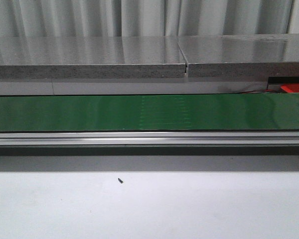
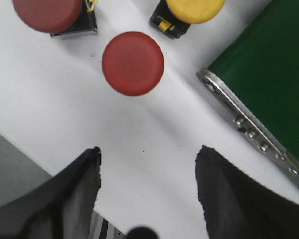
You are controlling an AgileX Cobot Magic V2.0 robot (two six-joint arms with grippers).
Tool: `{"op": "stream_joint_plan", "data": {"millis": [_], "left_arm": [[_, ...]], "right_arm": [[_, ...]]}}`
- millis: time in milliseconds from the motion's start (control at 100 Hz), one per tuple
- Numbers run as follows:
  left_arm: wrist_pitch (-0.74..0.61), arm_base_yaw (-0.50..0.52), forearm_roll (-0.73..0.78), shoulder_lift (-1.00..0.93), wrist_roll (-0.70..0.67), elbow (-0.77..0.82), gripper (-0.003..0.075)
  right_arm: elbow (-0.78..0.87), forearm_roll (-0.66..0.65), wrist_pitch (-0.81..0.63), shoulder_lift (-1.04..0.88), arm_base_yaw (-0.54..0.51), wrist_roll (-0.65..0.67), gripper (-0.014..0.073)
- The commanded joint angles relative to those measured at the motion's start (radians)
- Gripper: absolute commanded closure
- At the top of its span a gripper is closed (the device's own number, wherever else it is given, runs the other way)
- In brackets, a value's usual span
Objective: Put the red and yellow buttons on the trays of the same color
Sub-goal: 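Grasp a red mushroom button with the left gripper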
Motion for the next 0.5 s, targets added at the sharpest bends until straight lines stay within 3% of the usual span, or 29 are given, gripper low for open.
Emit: {"op": "stream_joint_plan", "data": {"millis": [0, 490], "left_arm": [[-0.043, 0.003, -0.001, 0.007, -0.011, -0.047, 0.0319], [-0.061, 0.003, 0.041, 0.133, -0.063, -0.098, 0.0319]], "right_arm": [[-0.013, -0.010, -0.079, -0.022, 0.002, 0.001, 0.0660], [-0.013, -0.010, -0.079, -0.022, 0.002, 0.001, 0.0660]]}}
